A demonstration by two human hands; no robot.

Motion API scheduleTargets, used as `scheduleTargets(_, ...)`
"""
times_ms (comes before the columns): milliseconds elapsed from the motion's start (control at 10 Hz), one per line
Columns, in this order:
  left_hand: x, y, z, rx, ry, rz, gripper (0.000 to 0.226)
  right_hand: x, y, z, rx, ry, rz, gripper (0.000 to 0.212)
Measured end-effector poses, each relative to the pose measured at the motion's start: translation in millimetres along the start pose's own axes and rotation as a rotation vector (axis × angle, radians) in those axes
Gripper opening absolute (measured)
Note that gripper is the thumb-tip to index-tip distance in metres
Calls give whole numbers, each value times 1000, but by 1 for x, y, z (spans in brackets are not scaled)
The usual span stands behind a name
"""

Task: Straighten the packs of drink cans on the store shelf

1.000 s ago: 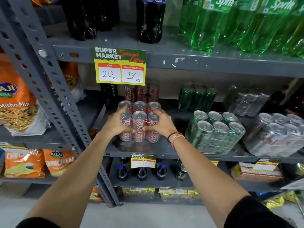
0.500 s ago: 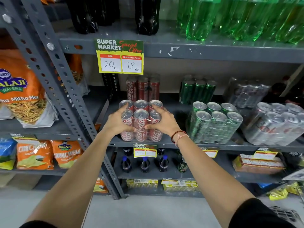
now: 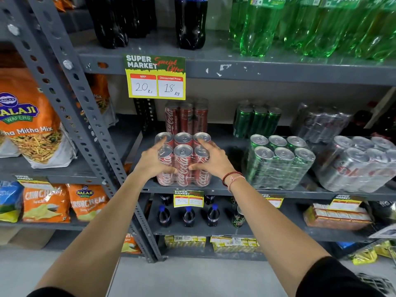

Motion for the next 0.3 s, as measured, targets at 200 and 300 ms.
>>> scheduleTargets(200,6,-1,-4,-31,-224,74,109,-15,9,-9,-27,108,-26,88)
scheduleTargets(300,38,7,-19,81,-319,228,79,-38,19,-49,180,40,-133,49)
Point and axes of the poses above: each hand's wrist, its own y-axis away from the middle knuckle, its own z-axis out of the palm, x = y × z, the point moved 9 cm from there along -y, towards the middle knuckle, and after that the axes turned 12 degrees about x, right-handed, at the moved point
